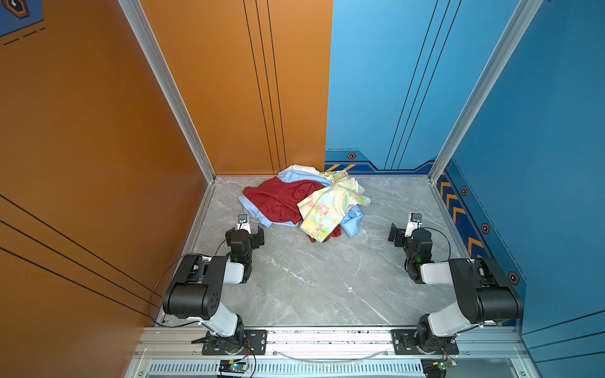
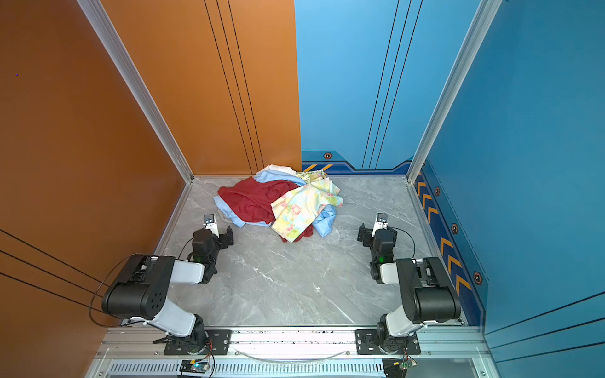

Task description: Pick out a specific cloth from the pile

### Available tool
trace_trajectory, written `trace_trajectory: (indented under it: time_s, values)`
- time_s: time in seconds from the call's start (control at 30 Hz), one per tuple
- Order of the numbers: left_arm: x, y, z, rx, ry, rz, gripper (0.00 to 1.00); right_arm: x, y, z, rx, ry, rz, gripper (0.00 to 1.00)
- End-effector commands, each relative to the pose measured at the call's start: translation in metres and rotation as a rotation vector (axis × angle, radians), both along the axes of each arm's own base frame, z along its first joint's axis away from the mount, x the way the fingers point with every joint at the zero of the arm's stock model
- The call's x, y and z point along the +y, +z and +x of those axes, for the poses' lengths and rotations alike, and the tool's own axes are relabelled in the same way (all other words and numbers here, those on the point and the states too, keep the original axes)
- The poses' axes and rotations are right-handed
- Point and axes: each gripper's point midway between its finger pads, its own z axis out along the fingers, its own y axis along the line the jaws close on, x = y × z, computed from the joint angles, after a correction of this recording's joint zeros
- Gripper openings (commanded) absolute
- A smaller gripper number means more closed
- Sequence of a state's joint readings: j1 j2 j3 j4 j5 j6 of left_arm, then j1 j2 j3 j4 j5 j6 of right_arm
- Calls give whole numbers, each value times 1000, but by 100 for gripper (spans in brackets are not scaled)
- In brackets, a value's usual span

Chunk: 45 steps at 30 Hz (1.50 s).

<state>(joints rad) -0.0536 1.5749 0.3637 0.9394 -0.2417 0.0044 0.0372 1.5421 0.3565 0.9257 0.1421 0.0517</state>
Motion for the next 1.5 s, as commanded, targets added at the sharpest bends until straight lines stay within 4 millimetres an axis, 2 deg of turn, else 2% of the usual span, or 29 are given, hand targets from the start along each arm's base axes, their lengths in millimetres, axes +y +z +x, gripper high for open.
trace_trajectory:
  time_s: [0.0,0.97,1.47]
  values:
    - [-6,8,4,-24,-28,10,98,0,1,3,5,0,7,100]
    - [-2,7,4,-20,-18,-8,98,-1,1,4,4,0,9,100]
    - [-7,7,3,-17,-25,9,98,2,3,0,-10,-23,-33,100]
